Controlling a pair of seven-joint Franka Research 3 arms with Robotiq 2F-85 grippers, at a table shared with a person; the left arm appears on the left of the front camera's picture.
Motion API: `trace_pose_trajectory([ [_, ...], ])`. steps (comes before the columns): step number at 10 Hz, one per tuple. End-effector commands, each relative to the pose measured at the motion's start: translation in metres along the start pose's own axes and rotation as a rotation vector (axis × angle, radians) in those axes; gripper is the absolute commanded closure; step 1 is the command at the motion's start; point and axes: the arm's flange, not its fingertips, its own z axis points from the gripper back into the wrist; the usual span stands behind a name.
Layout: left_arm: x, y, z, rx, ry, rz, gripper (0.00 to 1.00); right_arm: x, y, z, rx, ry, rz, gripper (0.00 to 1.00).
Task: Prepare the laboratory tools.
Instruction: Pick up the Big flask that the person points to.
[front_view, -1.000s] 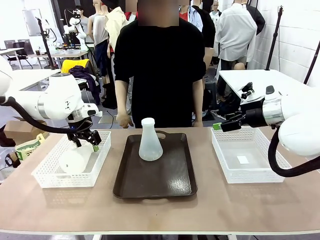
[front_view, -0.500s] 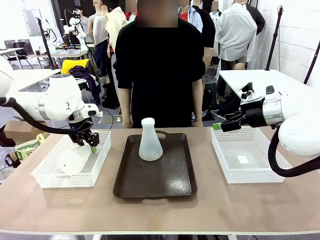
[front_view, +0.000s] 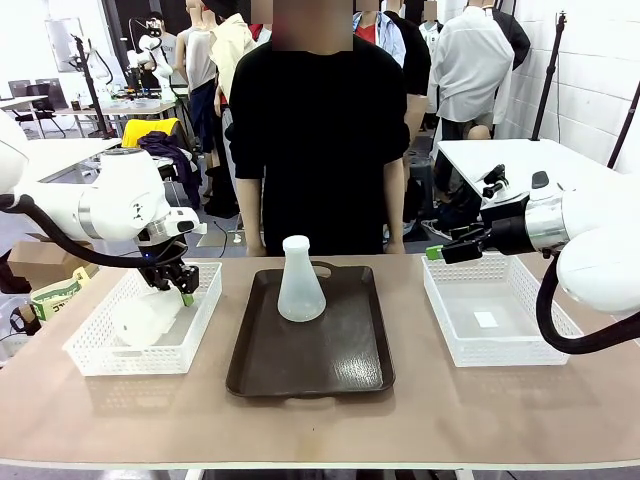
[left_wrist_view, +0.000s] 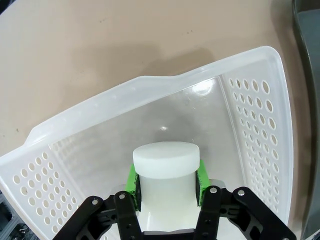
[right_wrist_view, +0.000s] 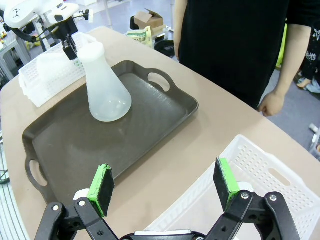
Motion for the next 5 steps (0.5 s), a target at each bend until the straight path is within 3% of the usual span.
trace_pose_trajectory([
  [1,0.0002,0.0005,-0.0001,0.004,-0.006,-0.003,1.00,0.0023,0.0011,0.0025,-0.001,-0.004,-0.008,0.00],
  [5,0.0002,0.0005,-0.0001,0.004,-0.006,-0.003,1.00,0.0023,0.0011,0.0025,-0.001,-0.004,-0.008,0.00],
])
